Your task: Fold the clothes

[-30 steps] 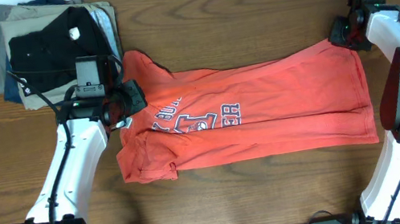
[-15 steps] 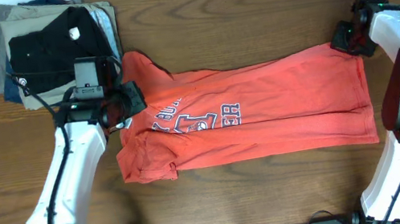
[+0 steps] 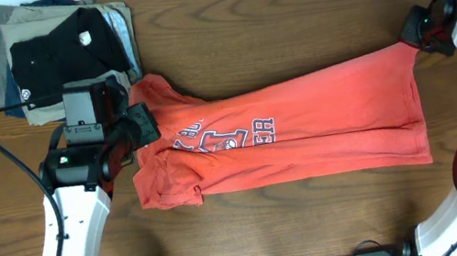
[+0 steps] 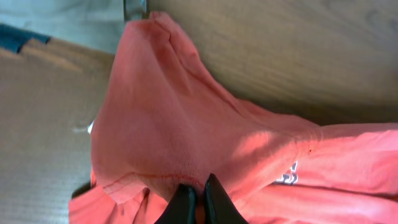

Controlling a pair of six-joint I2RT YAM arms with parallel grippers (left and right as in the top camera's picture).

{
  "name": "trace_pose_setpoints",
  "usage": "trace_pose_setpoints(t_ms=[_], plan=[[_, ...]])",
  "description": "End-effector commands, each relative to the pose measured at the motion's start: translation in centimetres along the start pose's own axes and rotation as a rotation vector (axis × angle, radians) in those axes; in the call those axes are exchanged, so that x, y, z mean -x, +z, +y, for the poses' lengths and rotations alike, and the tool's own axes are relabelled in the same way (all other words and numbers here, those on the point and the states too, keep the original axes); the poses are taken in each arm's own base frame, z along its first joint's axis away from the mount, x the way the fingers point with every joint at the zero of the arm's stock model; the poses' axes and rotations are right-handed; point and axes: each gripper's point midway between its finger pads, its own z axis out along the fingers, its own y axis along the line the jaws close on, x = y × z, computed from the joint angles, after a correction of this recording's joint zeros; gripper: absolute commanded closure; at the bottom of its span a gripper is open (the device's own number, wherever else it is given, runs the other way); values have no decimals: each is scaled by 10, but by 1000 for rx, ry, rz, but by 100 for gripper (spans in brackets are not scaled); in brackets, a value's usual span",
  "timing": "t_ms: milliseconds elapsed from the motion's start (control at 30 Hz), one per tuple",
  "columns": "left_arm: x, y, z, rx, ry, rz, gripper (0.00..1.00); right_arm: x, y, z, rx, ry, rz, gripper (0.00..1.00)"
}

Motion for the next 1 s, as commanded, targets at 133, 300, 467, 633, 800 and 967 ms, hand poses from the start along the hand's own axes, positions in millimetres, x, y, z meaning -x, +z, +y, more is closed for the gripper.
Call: trace_pose_setpoints(t_ms=[133,300,467,633,800,967], plan=[[-21,-4,9,37,-11,82,94,-8,-45,-8,-16,30,-3,99],[-43,-6,18,80,-30,173,94,-41,-51,-20,-66,29,129,99],[-58,-2,38,178,-37,243,93,-72,-58,-29,-110,24,256,99],[-71,8,45,209,-53,326,94,-86,-64,-35,-136,24,312,99],[-90,16,54,250,-72,433,94,-101,-70,-46,-190,34,357,99],[-98,17,60,276,-56,485,94,-112,-70,-70,-319,84,347,99]])
